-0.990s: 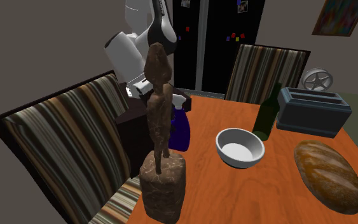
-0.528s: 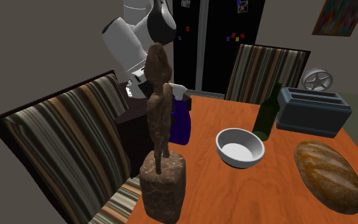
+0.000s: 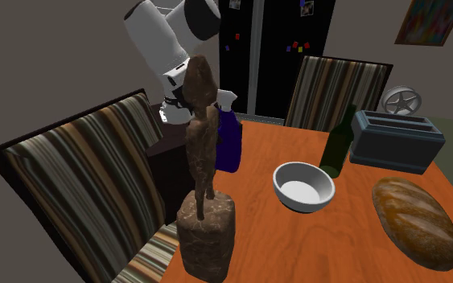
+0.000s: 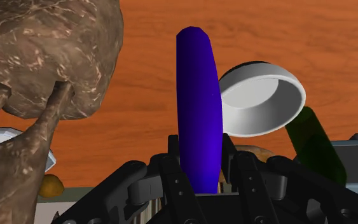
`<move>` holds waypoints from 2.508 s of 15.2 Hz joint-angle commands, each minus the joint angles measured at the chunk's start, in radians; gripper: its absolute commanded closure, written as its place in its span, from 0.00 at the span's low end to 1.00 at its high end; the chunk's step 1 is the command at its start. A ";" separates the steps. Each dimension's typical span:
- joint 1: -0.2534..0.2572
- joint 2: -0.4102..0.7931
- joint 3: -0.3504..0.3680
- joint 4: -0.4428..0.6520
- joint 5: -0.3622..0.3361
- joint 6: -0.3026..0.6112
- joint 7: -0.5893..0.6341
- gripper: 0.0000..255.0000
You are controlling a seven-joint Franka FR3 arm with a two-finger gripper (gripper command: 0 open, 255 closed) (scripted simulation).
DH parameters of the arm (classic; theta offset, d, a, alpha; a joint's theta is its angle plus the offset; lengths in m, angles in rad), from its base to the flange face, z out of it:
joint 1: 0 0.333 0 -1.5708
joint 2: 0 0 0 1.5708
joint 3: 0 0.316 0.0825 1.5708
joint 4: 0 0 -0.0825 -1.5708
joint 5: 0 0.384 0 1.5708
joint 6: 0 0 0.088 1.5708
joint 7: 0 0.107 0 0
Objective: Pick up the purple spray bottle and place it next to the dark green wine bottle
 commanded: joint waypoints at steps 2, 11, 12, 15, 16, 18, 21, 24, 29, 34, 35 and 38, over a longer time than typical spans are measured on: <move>0.005 -0.026 -0.008 0.014 -0.044 -0.018 0.040 1.00; 0.015 -0.099 -0.016 0.060 -0.164 -0.075 0.154 1.00; 0.015 -0.106 -0.016 0.067 -0.175 -0.082 0.166 1.00; 0.016 -0.125 -0.016 0.088 -0.208 -0.106 0.200 1.00; 0.016 -0.131 -0.016 0.095 -0.218 -0.114 0.211 1.00; 0.016 -0.142 -0.015 0.111 -0.237 -0.131 0.232 1.00; 0.015 -0.156 -0.013 0.137 -0.263 -0.159 0.261 1.00; 0.015 -0.168 -0.012 0.164 -0.286 -0.187 0.288 1.00; 0.013 -0.182 -0.009 0.216 -0.316 -0.238 0.329 1.00; 0.051 -0.261 0.069 0.143 -0.394 -0.165 0.456 1.00; 0.058 -0.275 0.090 0.126 -0.409 -0.147 0.484 1.00; 0.077 -0.309 0.150 0.081 -0.446 -0.097 0.569 1.00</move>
